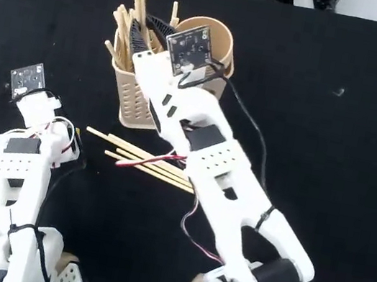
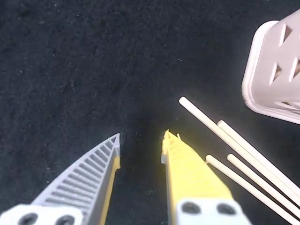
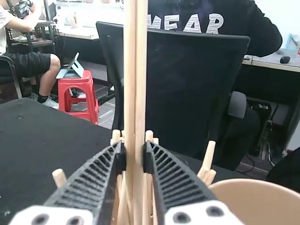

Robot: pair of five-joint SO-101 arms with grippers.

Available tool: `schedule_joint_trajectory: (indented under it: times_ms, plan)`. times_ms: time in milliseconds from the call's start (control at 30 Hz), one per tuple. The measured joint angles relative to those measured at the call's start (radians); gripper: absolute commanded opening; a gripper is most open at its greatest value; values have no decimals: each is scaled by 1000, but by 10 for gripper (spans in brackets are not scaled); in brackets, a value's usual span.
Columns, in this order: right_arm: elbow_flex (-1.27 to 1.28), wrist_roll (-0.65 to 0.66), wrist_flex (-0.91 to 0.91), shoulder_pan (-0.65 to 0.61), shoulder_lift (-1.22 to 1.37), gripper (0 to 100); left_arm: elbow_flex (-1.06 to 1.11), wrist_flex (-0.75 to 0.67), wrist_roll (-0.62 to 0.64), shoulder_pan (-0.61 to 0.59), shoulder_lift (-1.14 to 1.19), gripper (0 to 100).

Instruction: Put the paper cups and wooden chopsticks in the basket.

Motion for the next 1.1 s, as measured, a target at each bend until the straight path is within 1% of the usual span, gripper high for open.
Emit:
schedule_joint_trajectory:
  times_ms: [700,767,800,933,1100]
  plan:
    - [32,0,-2,2,-11,16,0,0,0,0,0,155]
    - [32,0,-2,2,-11,34,0,0,0,0,0,155]
    - [32,0,3,2,-11,62,0,0,0,0,0,155]
    - [12,0,89,2,-12,181,0,0,0,0,0,155]
    - [-63,0,252,0,-12,163,0,0,0,0,0,155]
